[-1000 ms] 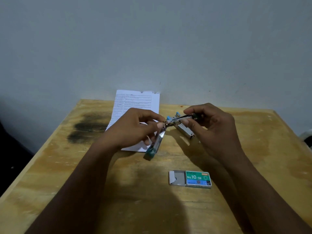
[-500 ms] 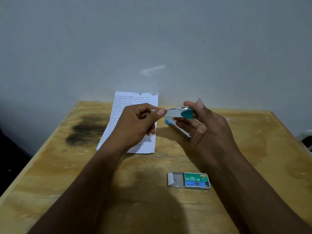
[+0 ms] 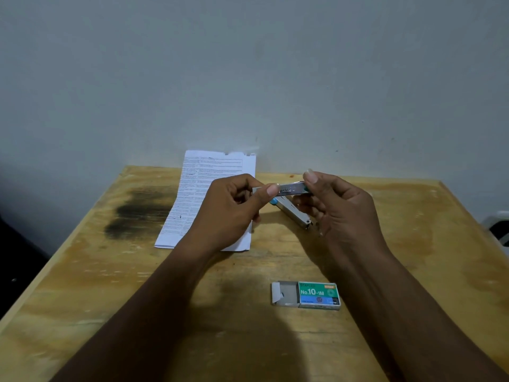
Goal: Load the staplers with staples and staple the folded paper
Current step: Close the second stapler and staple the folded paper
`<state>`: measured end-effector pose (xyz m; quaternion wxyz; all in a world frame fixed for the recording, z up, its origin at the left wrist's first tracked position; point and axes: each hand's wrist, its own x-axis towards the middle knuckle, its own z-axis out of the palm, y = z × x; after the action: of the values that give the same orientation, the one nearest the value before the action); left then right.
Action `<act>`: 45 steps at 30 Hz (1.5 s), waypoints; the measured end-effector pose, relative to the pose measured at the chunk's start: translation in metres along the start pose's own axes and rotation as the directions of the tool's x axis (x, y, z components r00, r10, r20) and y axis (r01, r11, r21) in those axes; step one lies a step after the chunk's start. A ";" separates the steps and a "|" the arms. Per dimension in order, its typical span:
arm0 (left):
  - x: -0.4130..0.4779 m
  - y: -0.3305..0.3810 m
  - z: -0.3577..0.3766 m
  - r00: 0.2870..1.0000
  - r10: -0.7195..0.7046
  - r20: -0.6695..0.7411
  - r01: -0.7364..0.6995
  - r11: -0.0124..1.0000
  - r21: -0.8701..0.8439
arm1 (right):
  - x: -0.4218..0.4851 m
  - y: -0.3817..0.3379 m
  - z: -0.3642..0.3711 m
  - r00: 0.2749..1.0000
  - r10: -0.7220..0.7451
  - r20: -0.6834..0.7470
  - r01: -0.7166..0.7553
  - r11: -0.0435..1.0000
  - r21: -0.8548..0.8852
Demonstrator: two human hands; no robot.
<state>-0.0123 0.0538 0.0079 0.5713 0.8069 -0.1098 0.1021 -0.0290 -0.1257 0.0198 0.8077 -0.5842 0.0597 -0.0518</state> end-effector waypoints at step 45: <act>0.007 0.005 -0.044 0.885 -0.367 0.286 0.464 0.743 -0.482 | -0.005 -0.007 -0.007 0.968 -0.172 0.181 0.203 0.965 -0.165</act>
<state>-0.0093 0.0938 0.0286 0.7705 0.6234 0.0002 -0.1332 -0.0352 -0.1335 0.0242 0.7444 -0.6611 -0.0585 -0.0740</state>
